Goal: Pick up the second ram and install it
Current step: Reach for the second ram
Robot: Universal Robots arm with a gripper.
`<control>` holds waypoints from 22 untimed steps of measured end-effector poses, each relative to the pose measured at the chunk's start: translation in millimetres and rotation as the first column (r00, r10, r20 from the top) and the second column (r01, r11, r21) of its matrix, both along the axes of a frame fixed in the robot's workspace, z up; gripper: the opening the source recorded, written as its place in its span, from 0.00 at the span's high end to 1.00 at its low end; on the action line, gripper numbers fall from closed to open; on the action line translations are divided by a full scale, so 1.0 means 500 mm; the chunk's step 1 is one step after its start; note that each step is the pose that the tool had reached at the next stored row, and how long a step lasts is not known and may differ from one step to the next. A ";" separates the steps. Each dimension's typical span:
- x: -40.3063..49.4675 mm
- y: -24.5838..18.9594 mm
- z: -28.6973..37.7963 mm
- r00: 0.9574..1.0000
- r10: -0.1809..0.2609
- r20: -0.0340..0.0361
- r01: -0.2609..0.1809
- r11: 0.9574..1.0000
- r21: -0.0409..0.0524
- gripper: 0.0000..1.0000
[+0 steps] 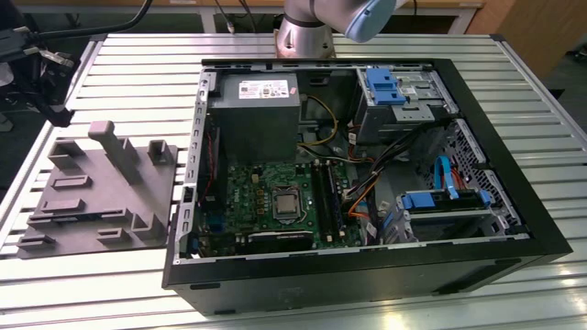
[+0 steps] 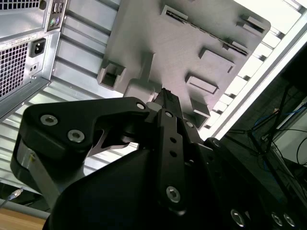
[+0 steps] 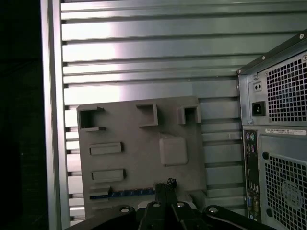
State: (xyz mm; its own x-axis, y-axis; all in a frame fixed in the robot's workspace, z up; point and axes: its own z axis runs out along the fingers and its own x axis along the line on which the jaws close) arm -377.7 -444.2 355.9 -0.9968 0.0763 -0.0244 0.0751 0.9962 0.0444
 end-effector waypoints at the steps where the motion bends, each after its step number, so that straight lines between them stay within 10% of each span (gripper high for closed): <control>1: 0.000 -0.0002 0.000 1.000 0.000 0.000 0.000 1.000 0.000 0.89; 22: -0.010 -0.0040 -0.010 1.000 0.000 0.000 0.000 1.000 0.000 0.89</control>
